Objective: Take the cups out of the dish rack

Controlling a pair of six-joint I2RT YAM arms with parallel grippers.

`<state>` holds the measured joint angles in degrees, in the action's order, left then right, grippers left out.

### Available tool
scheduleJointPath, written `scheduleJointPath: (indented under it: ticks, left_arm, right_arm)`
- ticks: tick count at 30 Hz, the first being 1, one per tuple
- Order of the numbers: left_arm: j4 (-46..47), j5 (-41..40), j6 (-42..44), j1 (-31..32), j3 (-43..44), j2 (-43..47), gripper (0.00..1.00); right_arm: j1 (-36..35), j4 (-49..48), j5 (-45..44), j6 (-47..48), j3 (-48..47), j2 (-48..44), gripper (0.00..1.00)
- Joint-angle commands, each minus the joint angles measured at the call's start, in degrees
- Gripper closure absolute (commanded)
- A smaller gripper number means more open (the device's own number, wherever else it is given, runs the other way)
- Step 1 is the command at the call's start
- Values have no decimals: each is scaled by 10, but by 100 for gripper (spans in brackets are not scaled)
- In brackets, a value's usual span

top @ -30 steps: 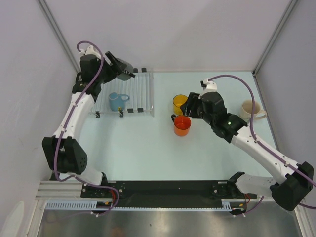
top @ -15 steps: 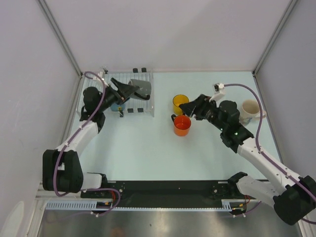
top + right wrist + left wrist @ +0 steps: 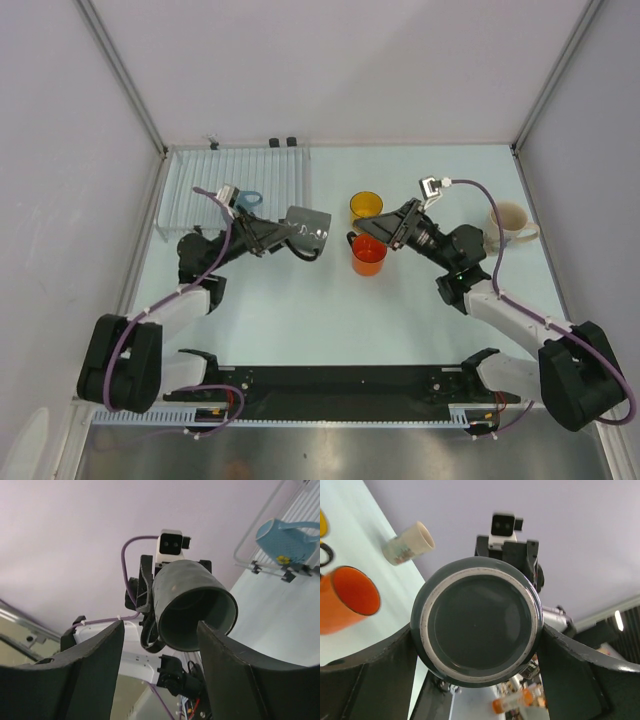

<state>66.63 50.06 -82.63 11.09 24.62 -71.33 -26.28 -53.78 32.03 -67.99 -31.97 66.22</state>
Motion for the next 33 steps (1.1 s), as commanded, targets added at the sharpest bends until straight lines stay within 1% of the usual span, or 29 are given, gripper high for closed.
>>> scheduleJointPath:
  ticks: [1,3,10,21,25,26,28,29,31,32,33]
  left_arm:
    - [22,-1,74,33,-4,79,100]
    - [11,-3,79,38,-11,89,100]
    - [11,-11,83,58,-26,97,99]
    - [-4,-21,104,88,-25,92,100]
    - [-2,-34,113,107,-27,81,100]
    - [3,-36,112,111,-29,79,99]
    - [8,-41,109,121,-31,73,99]
    - [7,-42,111,125,-31,72,100]
    - [5,-45,113,132,-34,70,100]
    - [5,-48,114,133,-34,69,100]
    - [7,-49,114,137,-34,68,100]
  right_arm:
    - [-48,2,13,44,-56,1,35]
    - [-58,10,10,55,-64,14,35]
    - [-88,-9,6,48,-79,61,35]
    - [-127,-25,9,41,-105,99,35]
    - [-140,-44,18,32,-118,122,39]
    - [-141,-48,17,32,-120,128,44]
    - [-145,-51,19,29,-126,134,50]
    - [-146,-59,21,27,-128,138,59]
    - [-148,-69,24,16,-132,148,68]
    - [-148,-80,24,13,-132,151,81]
    - [-148,-84,25,8,-132,155,88]
